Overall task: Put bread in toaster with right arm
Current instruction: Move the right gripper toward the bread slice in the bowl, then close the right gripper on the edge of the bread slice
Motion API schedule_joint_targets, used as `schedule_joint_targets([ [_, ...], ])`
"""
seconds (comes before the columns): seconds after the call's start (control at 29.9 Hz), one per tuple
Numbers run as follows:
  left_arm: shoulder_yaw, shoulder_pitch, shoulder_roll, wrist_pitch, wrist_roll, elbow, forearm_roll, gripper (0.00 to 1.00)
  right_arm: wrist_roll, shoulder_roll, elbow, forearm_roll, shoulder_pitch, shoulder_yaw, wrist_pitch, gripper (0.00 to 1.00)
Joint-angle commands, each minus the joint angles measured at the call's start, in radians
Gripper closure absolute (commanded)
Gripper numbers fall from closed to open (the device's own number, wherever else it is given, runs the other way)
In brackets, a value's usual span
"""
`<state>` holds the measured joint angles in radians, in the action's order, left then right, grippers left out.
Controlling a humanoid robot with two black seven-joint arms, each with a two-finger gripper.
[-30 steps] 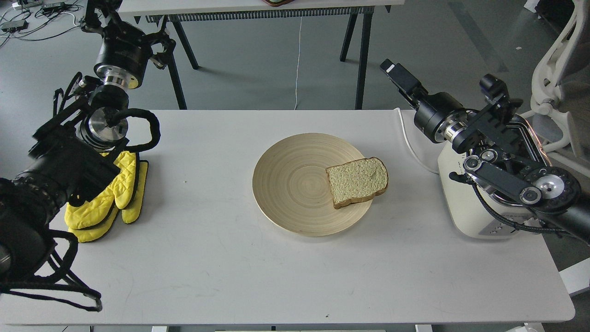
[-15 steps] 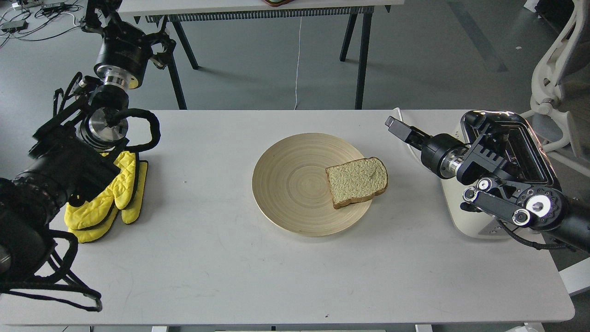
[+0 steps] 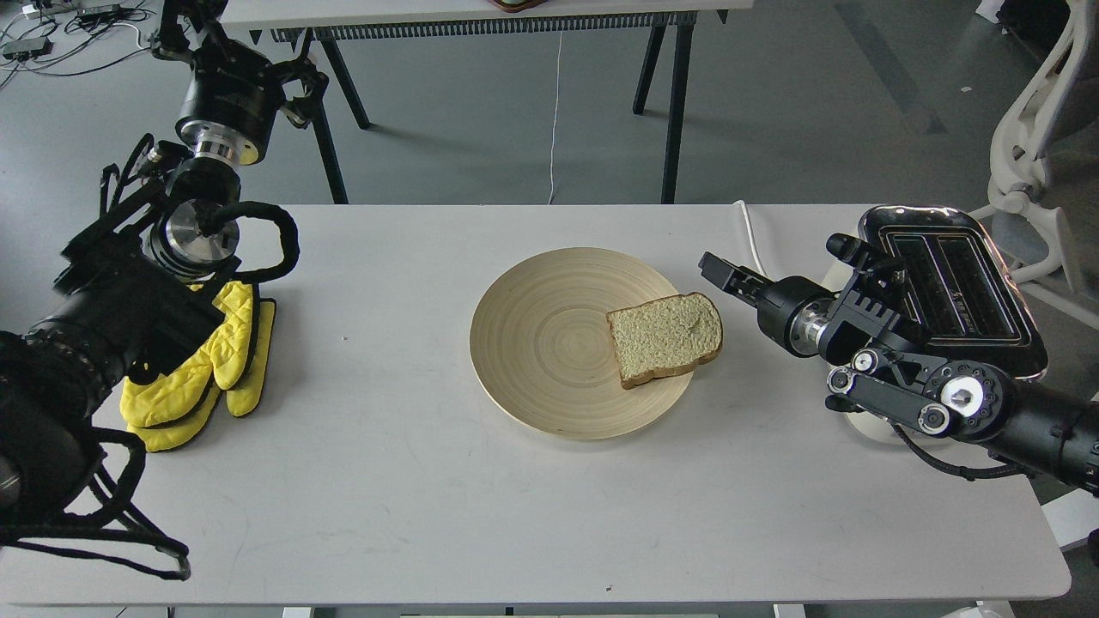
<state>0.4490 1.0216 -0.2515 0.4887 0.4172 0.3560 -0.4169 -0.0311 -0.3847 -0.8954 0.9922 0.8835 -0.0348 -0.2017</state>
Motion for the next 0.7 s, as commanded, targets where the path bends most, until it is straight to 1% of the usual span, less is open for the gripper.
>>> schedule_joint_targets([
  [0.0,0.000,0.000,0.000,0.000,0.000,0.000,0.000,0.00,-0.001,0.003,0.003,-0.003,-0.006,0.045,-0.001,0.26],
  [0.27,0.000,0.000,0.000,0.000,0.002,0.000,0.000,0.00,-0.004,0.026,-0.002,-0.007,-0.028,0.052,-0.001,0.32],
  [0.44,0.000,0.000,0.000,0.000,0.002,0.000,0.001,0.00,-0.003,0.043,0.000,-0.006,-0.028,0.053,-0.001,0.32],
  [0.54,-0.001,0.000,0.000,0.000,0.002,0.000,0.001,0.00,-0.003,0.046,0.004,-0.004,-0.032,0.053,-0.002,0.37],
  [0.6,-0.001,0.000,0.000,0.000,0.002,0.000,0.001,0.00,-0.003,0.053,0.004,-0.004,-0.038,0.053,-0.004,0.37],
  [0.67,0.000,0.000,0.000,0.000,0.002,0.000,0.001,0.00,-0.003,0.053,0.004,-0.006,-0.041,0.053,-0.004,0.42],
])
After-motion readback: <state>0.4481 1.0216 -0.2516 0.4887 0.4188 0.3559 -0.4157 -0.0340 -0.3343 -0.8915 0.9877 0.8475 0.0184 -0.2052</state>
